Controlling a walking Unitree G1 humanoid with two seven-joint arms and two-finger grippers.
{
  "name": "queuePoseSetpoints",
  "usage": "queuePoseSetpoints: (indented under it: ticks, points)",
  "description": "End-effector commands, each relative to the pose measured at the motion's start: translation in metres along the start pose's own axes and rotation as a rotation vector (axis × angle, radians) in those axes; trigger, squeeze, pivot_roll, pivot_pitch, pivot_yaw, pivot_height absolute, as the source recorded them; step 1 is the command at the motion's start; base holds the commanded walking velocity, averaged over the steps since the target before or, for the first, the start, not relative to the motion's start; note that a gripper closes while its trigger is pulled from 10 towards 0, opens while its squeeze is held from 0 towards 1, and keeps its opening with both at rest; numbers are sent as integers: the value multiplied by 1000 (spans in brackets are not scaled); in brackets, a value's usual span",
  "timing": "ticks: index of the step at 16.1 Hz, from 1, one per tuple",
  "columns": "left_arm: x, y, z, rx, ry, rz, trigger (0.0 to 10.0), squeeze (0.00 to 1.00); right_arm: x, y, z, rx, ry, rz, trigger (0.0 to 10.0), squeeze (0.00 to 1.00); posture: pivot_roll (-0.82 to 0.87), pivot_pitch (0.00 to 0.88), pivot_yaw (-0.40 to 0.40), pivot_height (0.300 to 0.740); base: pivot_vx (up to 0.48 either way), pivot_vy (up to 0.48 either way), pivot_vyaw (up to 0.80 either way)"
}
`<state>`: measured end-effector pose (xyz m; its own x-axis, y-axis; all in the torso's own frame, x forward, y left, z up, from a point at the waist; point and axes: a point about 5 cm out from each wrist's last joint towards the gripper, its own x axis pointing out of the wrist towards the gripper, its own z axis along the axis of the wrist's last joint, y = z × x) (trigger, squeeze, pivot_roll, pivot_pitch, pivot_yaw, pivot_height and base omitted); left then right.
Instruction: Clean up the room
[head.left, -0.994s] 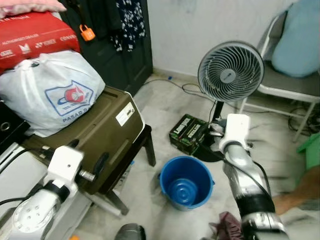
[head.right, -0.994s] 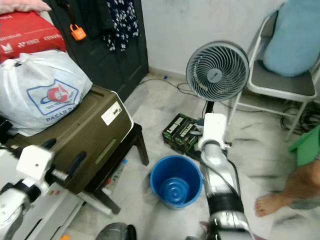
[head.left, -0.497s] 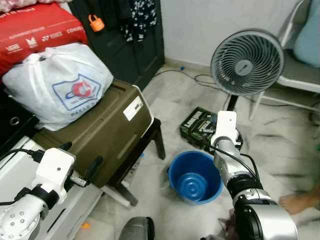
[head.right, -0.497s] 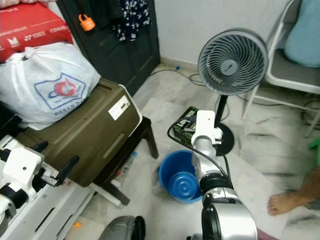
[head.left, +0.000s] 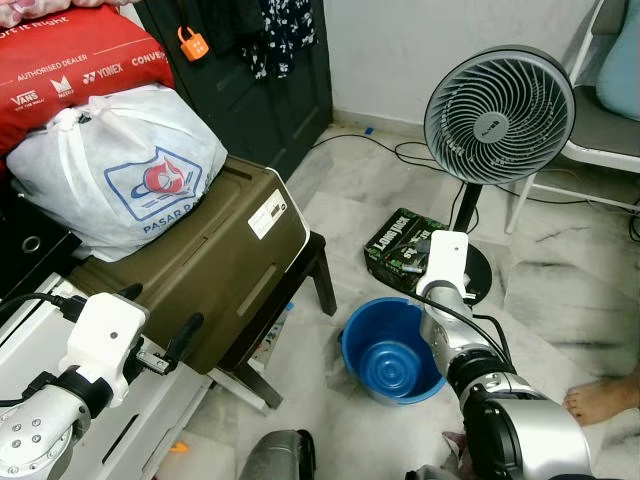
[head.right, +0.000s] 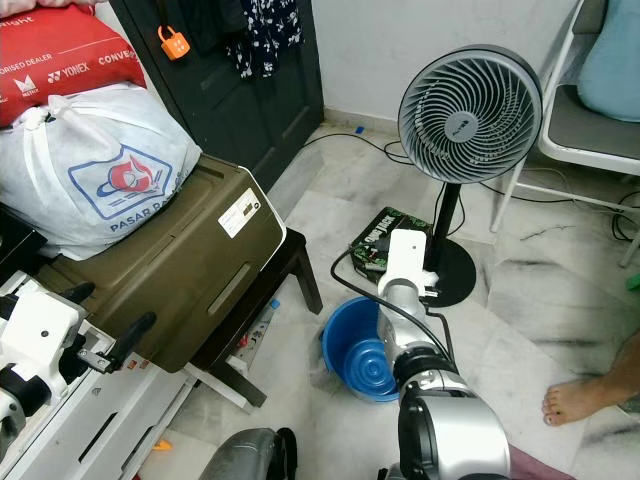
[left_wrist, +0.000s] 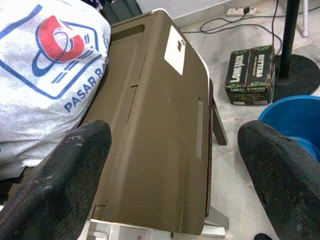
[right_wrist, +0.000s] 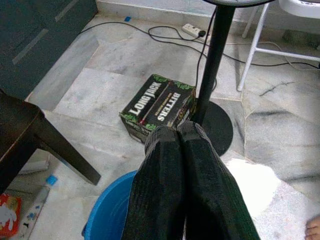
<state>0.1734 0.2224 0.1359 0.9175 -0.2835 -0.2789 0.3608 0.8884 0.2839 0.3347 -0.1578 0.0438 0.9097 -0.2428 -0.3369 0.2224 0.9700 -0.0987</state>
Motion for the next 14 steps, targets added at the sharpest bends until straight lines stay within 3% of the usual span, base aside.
queuePoseSetpoints:
  ticks: [1, 8, 14]
  points:
    - [-3, 5, 4, 19, 1, 12, 10000, 0, -1, 10, 3, 20, -3, 24, 10000, 0, 291, 108, 163, 740, 0, 0, 0]
    - [0, 4, 7, 16, -2, 5, 10000, 0, -2, 27, 13, 44, -38, 68, 10000, 0, 289, 110, 163, 740, 0, 0, 0]
    - [2, 3, 6, 14, -1, 6, 10000, 0, -1, 26, 16, 54, -48, 51, 10000, 0, 288, 105, 158, 740, 0, 0, 0]
